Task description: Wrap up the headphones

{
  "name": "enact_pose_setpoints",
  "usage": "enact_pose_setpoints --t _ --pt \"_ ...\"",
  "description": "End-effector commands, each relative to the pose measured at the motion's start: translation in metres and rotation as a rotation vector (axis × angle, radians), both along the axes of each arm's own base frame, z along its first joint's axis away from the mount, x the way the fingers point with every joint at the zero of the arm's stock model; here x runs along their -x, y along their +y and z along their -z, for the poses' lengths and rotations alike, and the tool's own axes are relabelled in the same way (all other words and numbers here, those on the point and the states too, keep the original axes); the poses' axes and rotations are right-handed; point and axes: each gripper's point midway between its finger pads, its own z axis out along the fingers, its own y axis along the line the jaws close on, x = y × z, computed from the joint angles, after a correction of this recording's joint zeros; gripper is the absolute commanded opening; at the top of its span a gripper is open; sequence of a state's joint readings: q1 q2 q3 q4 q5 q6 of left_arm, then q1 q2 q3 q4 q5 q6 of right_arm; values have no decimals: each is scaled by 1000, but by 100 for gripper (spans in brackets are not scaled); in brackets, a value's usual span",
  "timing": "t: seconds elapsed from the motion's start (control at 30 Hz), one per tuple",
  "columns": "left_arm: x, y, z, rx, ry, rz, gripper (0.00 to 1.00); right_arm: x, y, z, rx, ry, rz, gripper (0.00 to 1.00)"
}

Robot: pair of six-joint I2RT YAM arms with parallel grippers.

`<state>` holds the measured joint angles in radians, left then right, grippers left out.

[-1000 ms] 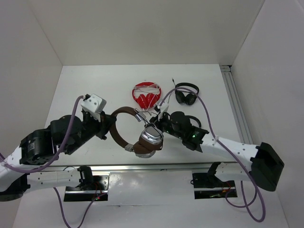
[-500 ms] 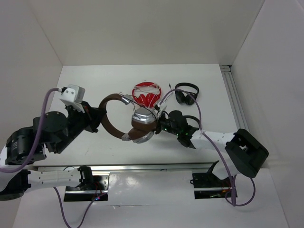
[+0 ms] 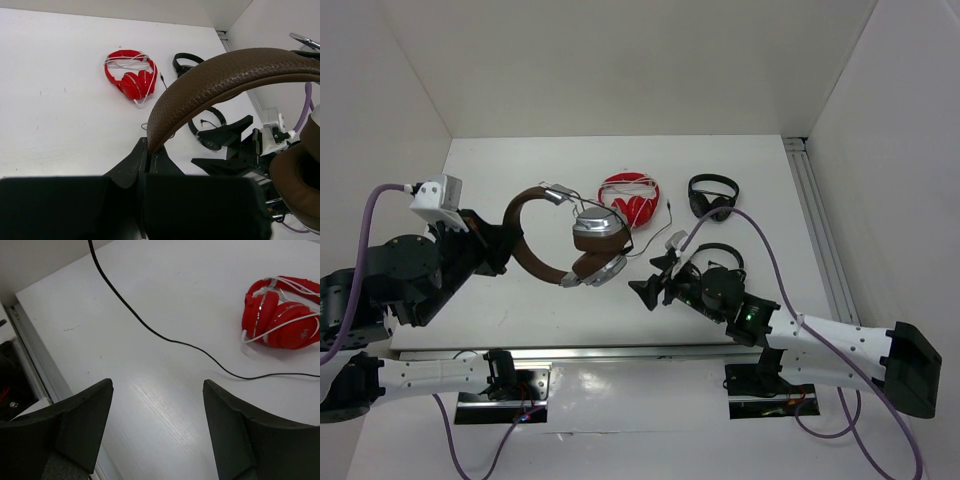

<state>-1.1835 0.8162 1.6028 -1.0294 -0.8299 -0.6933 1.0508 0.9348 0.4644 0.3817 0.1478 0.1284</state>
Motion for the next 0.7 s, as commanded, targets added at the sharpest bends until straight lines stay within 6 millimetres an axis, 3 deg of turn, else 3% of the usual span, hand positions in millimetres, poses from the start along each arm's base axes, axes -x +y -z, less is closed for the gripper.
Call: enact_pose_setpoints --t 0.0,0.13,0.17,0.23,0.27,0.47,0.5,0.57,0.67 --pt "1 7 -32 163 -30 -32 0 -9 -12 10 65 -22 67 80" --pt "3 11 -37 180 -30 -33 0 -16 8 0 73 -58 25 81" --pt "4 10 -39 189 -31 -24 0 -23 11 10 107 -50 33 81" --pt "5 12 -42 198 -34 -24 0 -37 18 5 100 -61 37 81" --pt "6 11 -40 188 -28 -15 0 -40 24 14 116 -46 15 81" --pt "5 8 -42 180 -25 -16 0 -73 47 6 100 -57 3 81" --pt "5 8 -42 180 -25 -16 0 -75 53 17 121 -40 -11 81" --pt "5 10 -45 188 -28 -15 0 -88 58 9 99 -53 -3 81" --pt "5 11 -42 178 -24 -16 0 -94 70 13 76 -35 -46 81"
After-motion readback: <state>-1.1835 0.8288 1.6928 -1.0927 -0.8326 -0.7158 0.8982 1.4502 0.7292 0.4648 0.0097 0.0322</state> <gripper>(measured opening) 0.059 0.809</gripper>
